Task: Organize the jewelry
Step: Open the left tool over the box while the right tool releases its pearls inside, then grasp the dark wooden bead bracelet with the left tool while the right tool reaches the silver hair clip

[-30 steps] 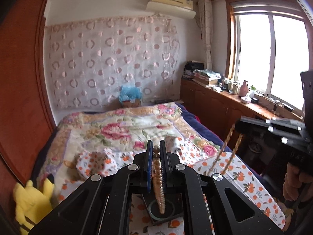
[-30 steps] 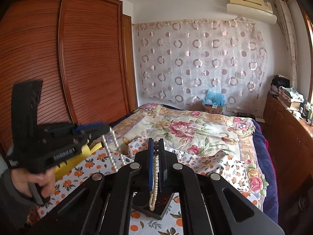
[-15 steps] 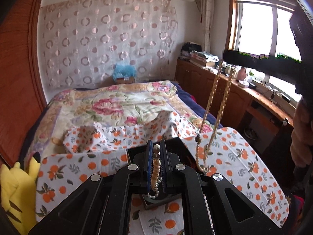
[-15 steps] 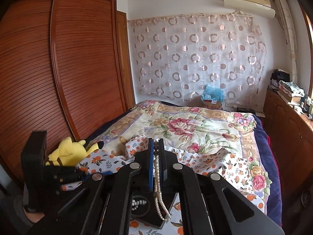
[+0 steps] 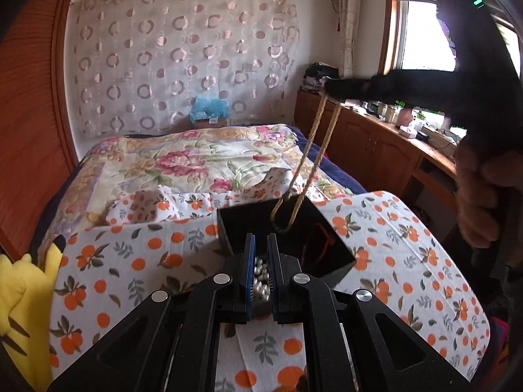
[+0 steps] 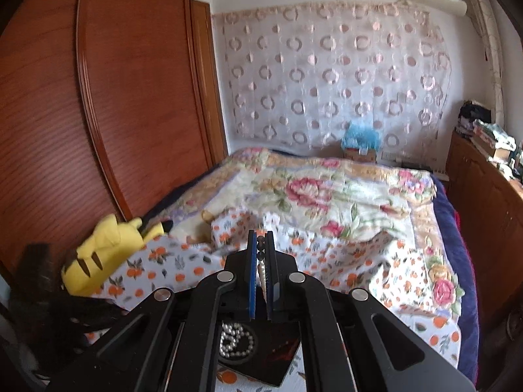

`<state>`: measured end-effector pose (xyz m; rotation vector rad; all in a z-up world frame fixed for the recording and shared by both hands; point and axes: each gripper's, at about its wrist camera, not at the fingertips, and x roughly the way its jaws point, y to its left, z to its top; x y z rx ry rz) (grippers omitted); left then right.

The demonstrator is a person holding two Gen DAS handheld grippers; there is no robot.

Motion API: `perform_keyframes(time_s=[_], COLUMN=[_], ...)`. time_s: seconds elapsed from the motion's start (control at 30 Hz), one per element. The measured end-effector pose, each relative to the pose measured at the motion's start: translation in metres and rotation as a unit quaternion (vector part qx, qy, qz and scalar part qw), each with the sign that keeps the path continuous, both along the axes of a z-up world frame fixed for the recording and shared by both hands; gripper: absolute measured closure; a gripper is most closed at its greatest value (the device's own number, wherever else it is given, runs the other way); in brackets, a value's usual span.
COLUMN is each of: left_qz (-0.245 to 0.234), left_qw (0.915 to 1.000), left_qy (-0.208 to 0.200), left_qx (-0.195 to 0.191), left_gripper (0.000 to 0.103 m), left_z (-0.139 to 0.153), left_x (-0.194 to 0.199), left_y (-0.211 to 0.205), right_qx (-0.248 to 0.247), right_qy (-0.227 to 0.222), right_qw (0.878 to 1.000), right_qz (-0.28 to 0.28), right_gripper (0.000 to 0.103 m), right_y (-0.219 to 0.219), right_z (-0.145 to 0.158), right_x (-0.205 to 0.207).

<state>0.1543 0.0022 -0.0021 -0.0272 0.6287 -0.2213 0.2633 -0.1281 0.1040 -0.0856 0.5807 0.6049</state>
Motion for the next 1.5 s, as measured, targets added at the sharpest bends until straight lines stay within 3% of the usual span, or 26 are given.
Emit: perform_keyframes(time_s=[0.2,0.4,0.5,0.93,1.27,1.33,1.4,1.5], left_qz=[0.000,-0.010,-0.015,-0.042,-0.049,-0.053,-0.054,-0.054], left_qw=[1.0000,0.9999,0.9998,0.9986,0.9979,0.9976,0.9974,0.9971], left_qy=[0.004,0.014,0.016,0.034,0.042,0.044,0.046,0.052], left_qx=[0.008,0.002,0.000,-0.003,0.009,0.008,0.012,0.016], left_gripper=[0.096,0.094,0.087,0.079,0.078,0.078,0.078,0.078], left_z=[-0.012,-0.025,-0.031,-0.055,-0.064,-0.065,-0.067,-0.070], left_x=[-0.024,-0.049,-0.063,-0.104,-0.116,-0.115,-0.114,-0.110], left_y=[0.007,0.008,0.005,-0.017,-0.033,-0.037,-0.040,-0.046], right_qx=[-0.019,-0.033,-0.039,-0.021,-0.007,-0.005,-0.006,-0.004], right_qy=[0.036,0.037,0.031,0.032,0.019,0.023,0.026,0.038], right_qw=[0.999,0.999,0.999,0.999,0.999,0.999,0.999,0.998], right_qz=[-0.001,0.002,0.006,-0.010,-0.032,-0.036,-0.042,-0.046], right_gripper=[0.097,0.095,0.093,0.092,0.092,0.089,0.075,0.074], right_y=[0.006,0.003,-0.004,-0.059,-0.088,-0.094,-0.098,-0.103], right_z=[-0.042,-0.058,-0.061,-0.107,-0.121,-0.126,-0.132,-0.144], right_x=[0.008,-0.004,-0.017,-0.129,-0.183,-0.190,-0.195,-0.201])
